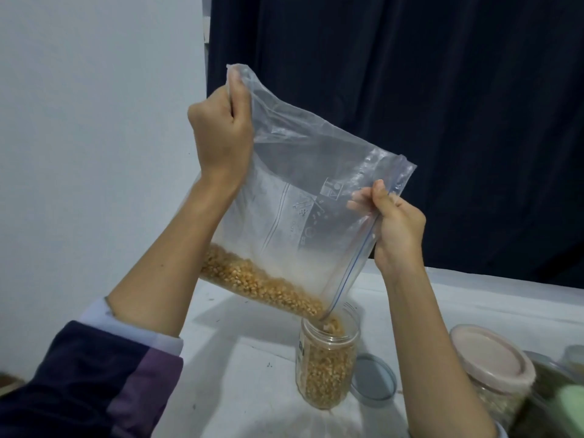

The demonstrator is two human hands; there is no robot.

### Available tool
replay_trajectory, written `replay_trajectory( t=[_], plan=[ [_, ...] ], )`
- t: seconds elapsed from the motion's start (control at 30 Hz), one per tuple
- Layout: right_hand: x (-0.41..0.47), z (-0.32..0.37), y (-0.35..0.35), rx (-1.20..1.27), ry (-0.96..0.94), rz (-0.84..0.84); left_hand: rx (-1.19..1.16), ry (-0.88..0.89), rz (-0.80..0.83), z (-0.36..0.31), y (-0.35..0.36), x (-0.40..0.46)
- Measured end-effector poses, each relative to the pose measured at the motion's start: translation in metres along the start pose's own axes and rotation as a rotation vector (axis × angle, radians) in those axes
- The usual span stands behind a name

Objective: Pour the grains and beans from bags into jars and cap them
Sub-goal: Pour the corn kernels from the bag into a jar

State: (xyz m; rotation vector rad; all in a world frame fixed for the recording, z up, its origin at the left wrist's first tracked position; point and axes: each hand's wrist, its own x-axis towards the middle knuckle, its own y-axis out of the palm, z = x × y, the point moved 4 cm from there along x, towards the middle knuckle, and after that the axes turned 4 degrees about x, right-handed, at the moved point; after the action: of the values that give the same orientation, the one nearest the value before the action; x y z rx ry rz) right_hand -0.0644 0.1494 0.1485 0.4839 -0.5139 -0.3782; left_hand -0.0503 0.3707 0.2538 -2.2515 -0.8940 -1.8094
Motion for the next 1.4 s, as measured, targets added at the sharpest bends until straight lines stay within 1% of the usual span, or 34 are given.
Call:
replay_trajectory(
  t=[0.1, 0.2, 0.3, 0.4, 0.5, 0.6, 0.67, 0.77, 0.87, 0.97, 1.07, 1.17, 1.27, 1.33, 1.4],
  plan=[
    [-0.001, 0.001, 0.0, 0.016, -0.014, -0.019, 0.015, -0.025, -0.001, 0.003, -0.001, 0.0],
    [-0.001, 0.001, 0.003, -0.001, 0.0, 0.026, 0.02, -0.049, -0.019, 0.005, -0.005, -0.001],
    [-0.001, 0.004, 0.003, -0.004, -0.014, 0.012, 0.0, -0.068, -0.029, 0.006, -0.008, -0.001],
    [-0.002, 0.007, 0.008, -0.046, 0.003, 0.079, 0.014, -0.09, -0.042, 0.009, -0.011, 0.0],
    [-0.002, 0.009, 0.007, -0.039, -0.01, 0.044, 0.027, -0.116, -0.04, 0.012, -0.013, 0.001],
    [-0.004, 0.007, 0.01, -0.034, -0.004, 0.056, 0.03, -0.137, -0.041, 0.015, -0.014, 0.002],
    [-0.005, 0.007, 0.009, -0.016, -0.019, 0.028, 0.025, -0.131, -0.033, 0.014, -0.014, 0.002],
    [-0.006, 0.007, 0.01, -0.032, -0.006, 0.053, 0.027, -0.125, -0.037, 0.013, -0.014, 0.002],
    [-0.006, 0.008, 0.009, -0.02, -0.036, 0.022, 0.035, -0.123, -0.033, 0.011, -0.014, 0.002],
    [-0.008, 0.008, 0.012, -0.027, -0.029, 0.044, 0.034, -0.119, -0.035, 0.01, -0.015, 0.001],
    [-0.008, 0.007, 0.009, -0.014, -0.034, -0.009, 0.031, -0.116, -0.023, 0.01, -0.014, 0.001],
    [-0.008, 0.006, 0.012, -0.031, -0.022, 0.045, 0.03, -0.136, -0.021, 0.012, -0.016, 0.0],
    [-0.007, 0.007, 0.01, -0.02, -0.031, 0.013, 0.022, -0.145, -0.014, 0.014, -0.015, -0.003],
    [-0.007, 0.007, 0.015, -0.06, -0.018, 0.085, 0.023, -0.152, -0.009, 0.015, -0.016, -0.002],
    [-0.006, 0.007, 0.016, -0.053, -0.019, 0.097, 0.027, -0.173, -0.006, 0.017, -0.017, 0.0]
  ],
)
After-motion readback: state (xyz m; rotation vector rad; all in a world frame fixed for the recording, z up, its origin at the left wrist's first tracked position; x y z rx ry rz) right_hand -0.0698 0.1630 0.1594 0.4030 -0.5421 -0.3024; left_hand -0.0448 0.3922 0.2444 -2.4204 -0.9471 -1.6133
